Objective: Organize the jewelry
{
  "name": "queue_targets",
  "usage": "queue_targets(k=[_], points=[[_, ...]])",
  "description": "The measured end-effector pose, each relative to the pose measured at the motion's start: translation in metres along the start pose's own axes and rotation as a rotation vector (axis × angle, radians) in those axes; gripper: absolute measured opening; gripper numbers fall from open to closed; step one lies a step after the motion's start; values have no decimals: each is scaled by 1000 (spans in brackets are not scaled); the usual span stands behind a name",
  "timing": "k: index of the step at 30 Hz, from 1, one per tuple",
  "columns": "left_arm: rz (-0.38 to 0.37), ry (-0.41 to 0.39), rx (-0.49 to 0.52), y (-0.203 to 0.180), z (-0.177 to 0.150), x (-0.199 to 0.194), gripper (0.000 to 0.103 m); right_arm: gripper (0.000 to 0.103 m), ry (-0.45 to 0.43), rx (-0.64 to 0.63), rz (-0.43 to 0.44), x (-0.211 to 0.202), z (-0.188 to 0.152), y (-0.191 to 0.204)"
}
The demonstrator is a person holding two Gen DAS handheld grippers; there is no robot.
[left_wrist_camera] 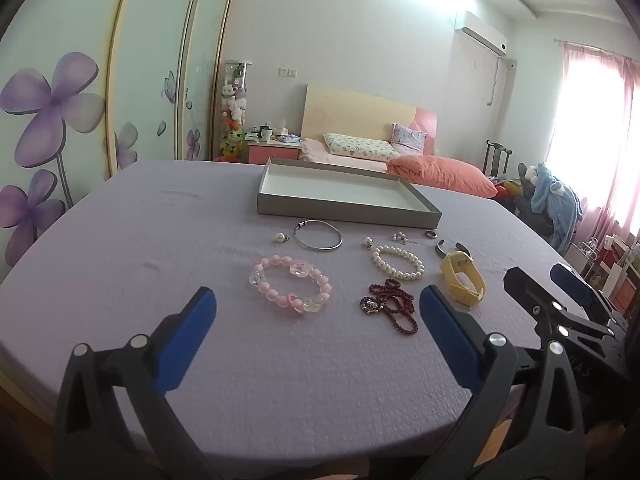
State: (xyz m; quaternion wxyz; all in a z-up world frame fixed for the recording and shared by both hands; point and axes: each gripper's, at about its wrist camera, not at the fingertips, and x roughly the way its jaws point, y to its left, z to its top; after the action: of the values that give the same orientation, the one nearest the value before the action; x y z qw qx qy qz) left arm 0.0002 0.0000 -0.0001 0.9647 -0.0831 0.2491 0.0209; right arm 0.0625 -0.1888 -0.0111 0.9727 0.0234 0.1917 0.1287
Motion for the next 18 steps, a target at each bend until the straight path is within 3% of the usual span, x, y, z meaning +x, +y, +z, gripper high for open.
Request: queue_targets(k=[18], points=[[0,0,0,0,0,0,101,102,3,4,4,1,0,-1]])
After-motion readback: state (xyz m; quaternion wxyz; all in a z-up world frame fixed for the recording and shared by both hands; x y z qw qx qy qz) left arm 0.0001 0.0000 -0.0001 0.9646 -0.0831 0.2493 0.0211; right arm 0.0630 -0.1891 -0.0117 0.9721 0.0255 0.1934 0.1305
